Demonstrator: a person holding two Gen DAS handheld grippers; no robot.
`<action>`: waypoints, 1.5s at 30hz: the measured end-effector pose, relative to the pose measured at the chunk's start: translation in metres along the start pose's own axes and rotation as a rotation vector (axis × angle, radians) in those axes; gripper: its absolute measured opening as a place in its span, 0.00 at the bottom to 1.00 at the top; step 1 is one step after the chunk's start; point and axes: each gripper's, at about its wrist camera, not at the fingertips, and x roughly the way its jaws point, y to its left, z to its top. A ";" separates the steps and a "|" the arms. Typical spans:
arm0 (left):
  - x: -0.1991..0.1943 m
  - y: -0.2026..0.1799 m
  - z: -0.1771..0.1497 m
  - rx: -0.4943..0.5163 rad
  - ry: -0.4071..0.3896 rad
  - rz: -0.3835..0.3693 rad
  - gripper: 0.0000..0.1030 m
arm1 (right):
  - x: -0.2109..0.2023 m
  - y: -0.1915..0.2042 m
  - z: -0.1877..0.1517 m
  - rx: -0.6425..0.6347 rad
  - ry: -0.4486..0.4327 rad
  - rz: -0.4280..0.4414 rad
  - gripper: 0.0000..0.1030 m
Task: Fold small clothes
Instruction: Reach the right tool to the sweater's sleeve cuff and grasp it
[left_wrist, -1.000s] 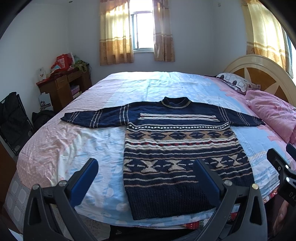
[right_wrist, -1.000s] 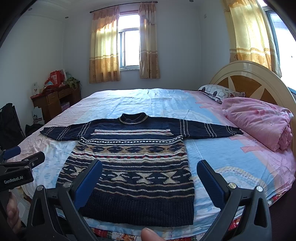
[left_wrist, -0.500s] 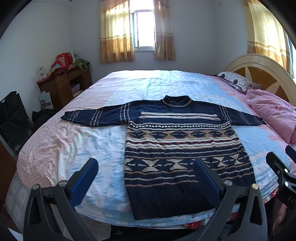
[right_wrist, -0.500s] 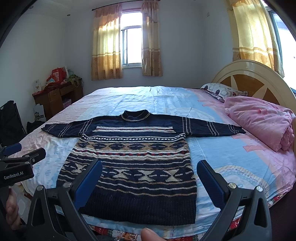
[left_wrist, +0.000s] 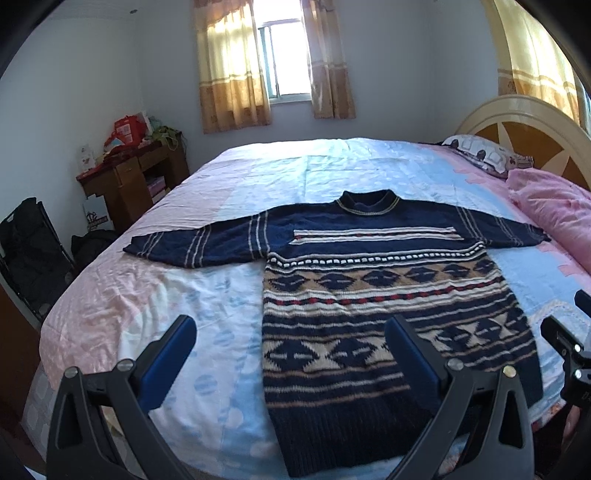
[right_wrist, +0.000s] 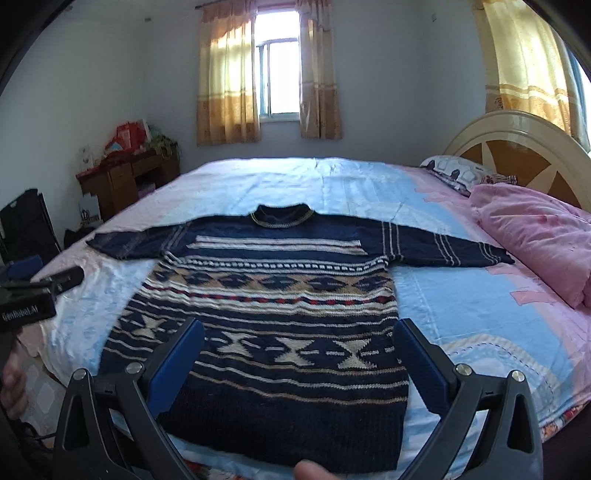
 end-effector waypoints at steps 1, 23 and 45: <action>0.005 -0.001 0.003 0.005 0.000 -0.005 1.00 | 0.005 -0.001 0.000 -0.009 0.010 -0.005 0.99; 0.146 -0.081 0.072 0.234 0.030 -0.027 1.00 | 0.143 -0.111 0.036 0.066 0.142 -0.102 0.99; 0.281 -0.101 0.088 0.139 0.195 -0.001 1.00 | 0.246 -0.360 0.057 0.408 0.177 -0.383 0.76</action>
